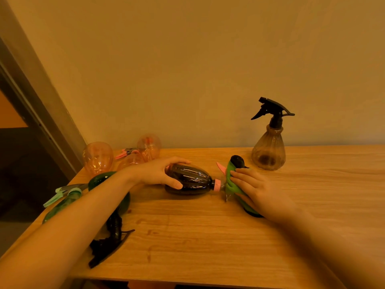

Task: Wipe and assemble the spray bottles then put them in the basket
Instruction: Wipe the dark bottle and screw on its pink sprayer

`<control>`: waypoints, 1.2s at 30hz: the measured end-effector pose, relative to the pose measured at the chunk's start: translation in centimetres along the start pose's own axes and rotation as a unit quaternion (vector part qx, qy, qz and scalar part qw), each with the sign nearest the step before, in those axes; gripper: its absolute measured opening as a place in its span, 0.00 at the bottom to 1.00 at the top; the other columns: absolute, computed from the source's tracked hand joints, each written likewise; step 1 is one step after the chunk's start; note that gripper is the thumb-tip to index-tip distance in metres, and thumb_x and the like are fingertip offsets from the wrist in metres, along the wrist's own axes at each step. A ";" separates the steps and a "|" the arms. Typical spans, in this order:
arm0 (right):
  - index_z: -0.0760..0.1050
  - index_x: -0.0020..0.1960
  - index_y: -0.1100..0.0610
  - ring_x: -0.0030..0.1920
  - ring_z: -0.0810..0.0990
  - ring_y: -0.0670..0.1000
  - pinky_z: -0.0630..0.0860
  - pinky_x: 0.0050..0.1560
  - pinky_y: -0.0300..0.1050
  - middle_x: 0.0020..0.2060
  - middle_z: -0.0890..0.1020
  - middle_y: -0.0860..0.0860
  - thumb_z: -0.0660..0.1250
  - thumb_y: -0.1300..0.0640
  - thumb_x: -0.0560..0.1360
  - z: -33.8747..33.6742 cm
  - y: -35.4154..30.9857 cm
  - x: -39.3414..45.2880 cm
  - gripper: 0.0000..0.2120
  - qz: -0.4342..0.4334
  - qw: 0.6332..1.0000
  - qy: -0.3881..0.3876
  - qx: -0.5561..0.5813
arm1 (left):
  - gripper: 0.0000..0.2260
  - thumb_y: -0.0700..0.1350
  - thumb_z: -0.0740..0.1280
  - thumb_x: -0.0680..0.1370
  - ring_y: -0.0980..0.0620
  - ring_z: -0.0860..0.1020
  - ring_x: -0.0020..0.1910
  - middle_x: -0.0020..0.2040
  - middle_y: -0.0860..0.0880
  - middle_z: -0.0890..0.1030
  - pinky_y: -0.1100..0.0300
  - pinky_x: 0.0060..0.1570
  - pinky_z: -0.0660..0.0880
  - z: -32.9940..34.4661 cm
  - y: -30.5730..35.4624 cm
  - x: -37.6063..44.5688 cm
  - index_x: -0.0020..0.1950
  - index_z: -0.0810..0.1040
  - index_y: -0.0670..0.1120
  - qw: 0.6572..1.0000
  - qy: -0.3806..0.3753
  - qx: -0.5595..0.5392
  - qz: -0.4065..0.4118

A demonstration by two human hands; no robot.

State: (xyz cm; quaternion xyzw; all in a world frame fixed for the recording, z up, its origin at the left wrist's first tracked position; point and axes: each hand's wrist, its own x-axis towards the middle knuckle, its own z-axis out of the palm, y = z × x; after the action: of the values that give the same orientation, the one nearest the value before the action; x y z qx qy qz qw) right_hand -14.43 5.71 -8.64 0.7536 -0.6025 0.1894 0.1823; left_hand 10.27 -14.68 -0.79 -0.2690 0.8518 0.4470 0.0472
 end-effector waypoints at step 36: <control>0.76 0.62 0.61 0.63 0.76 0.57 0.75 0.60 0.54 0.60 0.79 0.57 0.54 0.48 0.79 1.4 -4.2 2.3 0.22 0.061 0.998 0.030 0.015 | 0.32 0.48 0.75 0.70 0.59 0.72 0.61 0.64 0.60 0.70 0.67 0.55 0.71 0.2 -0.3 -0.1 0.69 0.64 0.63 0.999 0.014 0.036 0.002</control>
State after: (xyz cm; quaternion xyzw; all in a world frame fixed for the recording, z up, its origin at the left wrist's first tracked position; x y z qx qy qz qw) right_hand -9.78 3.92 -8.88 0.7120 -0.6388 0.2315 0.1773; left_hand 10.43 -14.61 -1.08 -0.2715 0.8685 0.4124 0.0438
